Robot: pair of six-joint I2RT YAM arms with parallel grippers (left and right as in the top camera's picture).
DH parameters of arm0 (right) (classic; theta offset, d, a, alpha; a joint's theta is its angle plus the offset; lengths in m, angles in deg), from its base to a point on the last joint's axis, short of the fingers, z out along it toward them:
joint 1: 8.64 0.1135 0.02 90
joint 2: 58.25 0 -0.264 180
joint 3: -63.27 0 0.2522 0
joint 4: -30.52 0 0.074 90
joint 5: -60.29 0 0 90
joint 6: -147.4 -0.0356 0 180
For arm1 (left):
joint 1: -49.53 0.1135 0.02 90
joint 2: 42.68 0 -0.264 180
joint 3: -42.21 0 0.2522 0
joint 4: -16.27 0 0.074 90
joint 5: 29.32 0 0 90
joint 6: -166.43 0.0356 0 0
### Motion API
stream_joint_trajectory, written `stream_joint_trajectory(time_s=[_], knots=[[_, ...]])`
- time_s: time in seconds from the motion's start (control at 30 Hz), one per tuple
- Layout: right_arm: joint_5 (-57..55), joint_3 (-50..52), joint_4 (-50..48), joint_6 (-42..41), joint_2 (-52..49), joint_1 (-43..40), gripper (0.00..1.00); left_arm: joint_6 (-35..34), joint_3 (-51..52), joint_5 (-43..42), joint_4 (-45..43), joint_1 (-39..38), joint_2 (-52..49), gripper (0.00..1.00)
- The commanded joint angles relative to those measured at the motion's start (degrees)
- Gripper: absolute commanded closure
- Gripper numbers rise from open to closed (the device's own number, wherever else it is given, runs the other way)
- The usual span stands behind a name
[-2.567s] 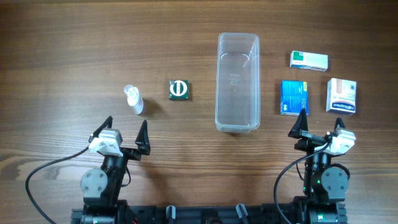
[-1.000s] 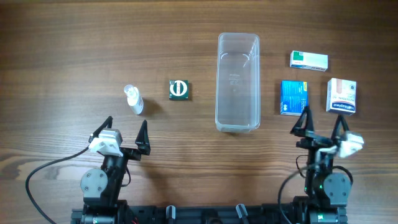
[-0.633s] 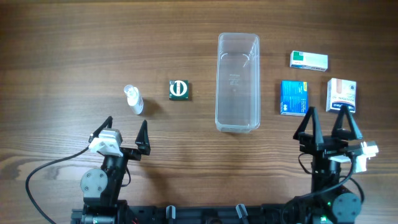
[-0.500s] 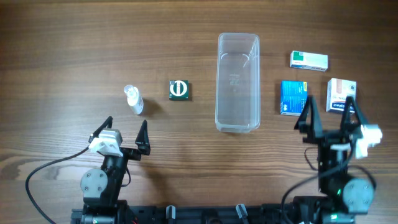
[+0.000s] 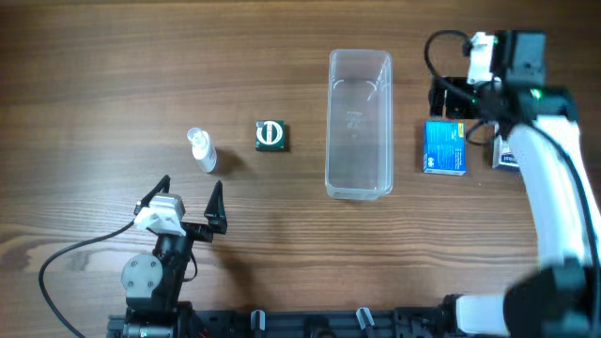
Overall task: Pack container
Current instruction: 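Reach the right gripper to the blue medicine box and grasp it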
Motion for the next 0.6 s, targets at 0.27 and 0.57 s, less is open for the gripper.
stream_joint_trajectory(time_s=[0.27,0.57], knots=[[1.3,-1.0,6.8,0.3,-14.4,-2.0,0.00,1.1,0.2,-0.5,0.3,0.6,0.2,0.00],[-0.5,-0.6,8.9,0.8,-18.9,-5.1,0.00,1.1,0.2,-0.5,0.3,0.6,0.2,0.00]])
